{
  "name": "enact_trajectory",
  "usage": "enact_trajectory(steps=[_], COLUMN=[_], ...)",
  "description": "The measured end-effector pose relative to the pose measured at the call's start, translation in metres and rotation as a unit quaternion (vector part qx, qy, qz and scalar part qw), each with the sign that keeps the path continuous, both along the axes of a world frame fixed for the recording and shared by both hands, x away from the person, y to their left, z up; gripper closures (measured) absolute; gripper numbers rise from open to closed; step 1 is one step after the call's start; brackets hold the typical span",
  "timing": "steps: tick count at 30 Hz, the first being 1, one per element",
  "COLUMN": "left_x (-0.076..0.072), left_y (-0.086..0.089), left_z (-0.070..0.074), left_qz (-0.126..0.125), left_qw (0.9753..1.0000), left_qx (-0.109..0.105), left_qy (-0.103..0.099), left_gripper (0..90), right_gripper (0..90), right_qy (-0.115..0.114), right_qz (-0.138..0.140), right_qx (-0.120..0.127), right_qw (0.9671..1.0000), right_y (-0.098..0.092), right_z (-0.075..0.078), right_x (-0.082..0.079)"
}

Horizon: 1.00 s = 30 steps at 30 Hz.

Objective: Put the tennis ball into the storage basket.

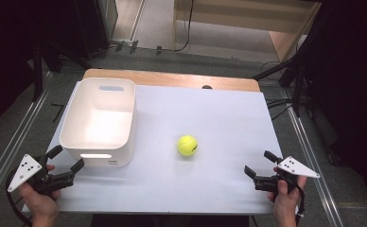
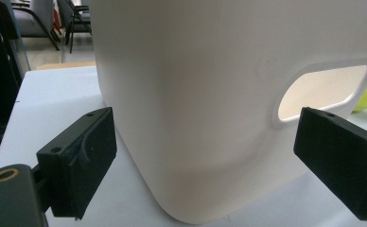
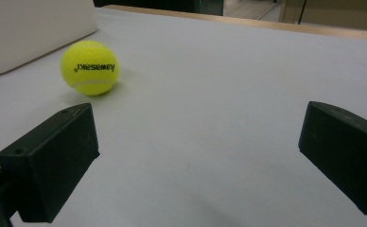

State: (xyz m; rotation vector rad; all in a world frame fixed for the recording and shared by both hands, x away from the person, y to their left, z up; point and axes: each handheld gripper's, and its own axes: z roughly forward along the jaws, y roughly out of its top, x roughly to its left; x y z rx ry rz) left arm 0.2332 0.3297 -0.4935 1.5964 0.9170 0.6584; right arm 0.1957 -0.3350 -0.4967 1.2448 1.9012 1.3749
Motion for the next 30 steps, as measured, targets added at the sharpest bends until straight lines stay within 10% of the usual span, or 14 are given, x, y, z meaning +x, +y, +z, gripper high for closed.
enact_trajectory(steps=[30], left_x=[-0.002], left_y=[-0.002], left_z=[0.000], left_qz=[-0.007], left_qw=[1.0000], left_qx=[0.003], left_qy=[-0.001], left_gripper=[7.2], right_gripper=[0.0], right_qy=[0.026], right_qz=[0.101], right_qx=[-0.056], right_qw=[0.9929], right_y=[0.064], right_z=[0.042], right_x=[0.042])
